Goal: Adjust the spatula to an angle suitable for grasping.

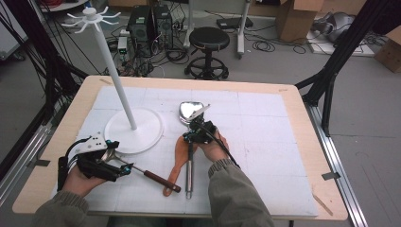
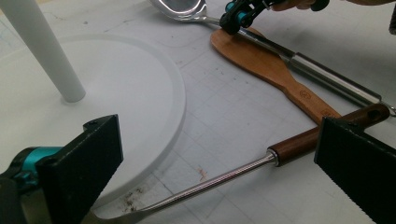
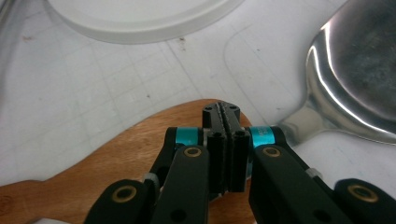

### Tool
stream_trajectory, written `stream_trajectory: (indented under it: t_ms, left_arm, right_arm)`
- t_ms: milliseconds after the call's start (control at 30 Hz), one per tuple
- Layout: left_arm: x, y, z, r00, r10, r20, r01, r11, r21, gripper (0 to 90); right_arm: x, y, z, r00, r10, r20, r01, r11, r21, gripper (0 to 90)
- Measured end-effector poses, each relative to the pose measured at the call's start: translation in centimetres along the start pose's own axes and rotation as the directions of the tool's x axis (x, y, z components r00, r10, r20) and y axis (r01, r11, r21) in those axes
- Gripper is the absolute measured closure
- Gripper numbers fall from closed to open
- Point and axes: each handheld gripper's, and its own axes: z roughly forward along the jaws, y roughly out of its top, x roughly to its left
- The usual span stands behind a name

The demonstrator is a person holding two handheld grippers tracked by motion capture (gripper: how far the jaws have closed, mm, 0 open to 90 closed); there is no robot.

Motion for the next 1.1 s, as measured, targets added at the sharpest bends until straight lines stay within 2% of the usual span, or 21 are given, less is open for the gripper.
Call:
stream_trajectory:
  t_ms: [133, 533, 567, 867, 1100]
  left_arm:
    - [-0.07, 0.0, 0.06, 1.0, -0.003, 0.001, 0.003, 1.0, -0.002, 1.7]
    - [-0.09, 0.02, 0.0, 1.0, -0.001, 0.002, 0.001, 1.0, -0.004, 1.7]
    - [-0.09, 0.02, 0.01, 1.0, -0.001, 0.002, 0.001, 1.0, -0.003, 1.7]
    - [-0.1, 0.03, 0.01, 1.0, 0.006, 0.006, -0.006, 1.0, -0.001, 1.7]
    - [-0.07, 0.02, -0.01, 1.0, 0.001, 0.005, -0.001, 1.0, -0.003, 1.7]
  right_arm:
    - [-0.17, -0.02, -0.04, 0.9999, 0.012, 0.01, -0.012, 1.0, -0.007, 89.3]
    - [-0.26, 0.34, 0.19, 0.9995, -0.01, 0.031, 0.01, 1.0, 0.01, 89.3]
    - [-0.24, 0.32, 0.16, 0.9995, 0.003, 0.031, -0.004, 1.0, 0.009, 89.4]
    - [-0.25, 0.54, 0.23, 0.9984, -0.017, 0.053, 0.016, 1.0, 0.02, 89.6]
    - [-0.58, 0.72, 0.1, 0.9975, -0.008, 0.071, 0.006, 1.0, 0.023, 89.6]
